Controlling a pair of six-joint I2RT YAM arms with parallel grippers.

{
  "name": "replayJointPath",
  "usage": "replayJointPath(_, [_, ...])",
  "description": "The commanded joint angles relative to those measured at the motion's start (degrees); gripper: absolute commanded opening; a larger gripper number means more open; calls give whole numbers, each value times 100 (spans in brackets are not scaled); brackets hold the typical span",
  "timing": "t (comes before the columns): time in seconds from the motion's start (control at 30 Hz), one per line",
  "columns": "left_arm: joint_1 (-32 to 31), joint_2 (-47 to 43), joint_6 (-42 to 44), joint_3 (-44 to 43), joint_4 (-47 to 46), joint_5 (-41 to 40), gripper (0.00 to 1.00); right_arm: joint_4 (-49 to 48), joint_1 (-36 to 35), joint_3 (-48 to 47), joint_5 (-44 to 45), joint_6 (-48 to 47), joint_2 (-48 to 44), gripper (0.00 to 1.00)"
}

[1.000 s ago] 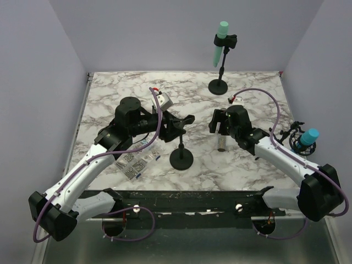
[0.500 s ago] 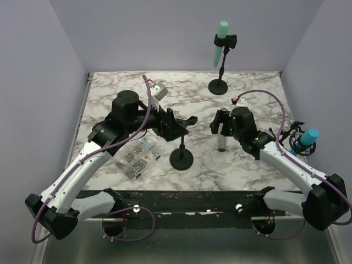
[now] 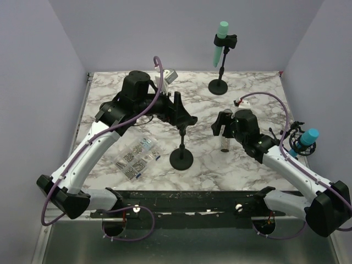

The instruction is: Remove the microphone from the stand

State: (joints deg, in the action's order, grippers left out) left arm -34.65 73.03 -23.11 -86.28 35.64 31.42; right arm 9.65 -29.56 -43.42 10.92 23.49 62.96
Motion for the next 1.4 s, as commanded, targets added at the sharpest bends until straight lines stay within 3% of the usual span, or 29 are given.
replayJointPath(0.0, [-42,308,469,-241,475,13,69,37,2,119,-28,-147,-149,83])
replayJointPath(0.43, [-113,357,458,689,-5,114,30,-15,3,234,-33,-214,-221,83])
replayJointPath(0.73, [-278,67,239,2191,-869,-281,25,-147,3,368,-53,-228,-249,83])
replayJointPath(0.87, [-273,153,202,2371,-939,-512,25,-182,7,404,-92,-224,-234,83])
replayJointPath(0.93, [-277,140,155,2323,-919,-600,32,-177,3,428,-86,-222,-266,83])
replayJointPath(1.13, [-271,-159,53,2204,-963,-769,80,-191,3,492,-72,-222,-378,83])
replayJointPath(1.23, [-374,-228,138,2078,-821,-960,85,-248,4,534,-80,-231,-386,83])
replayJointPath(1.37, [-813,-50,349,1844,-378,-1922,85,-320,3,552,-120,-256,-321,83])
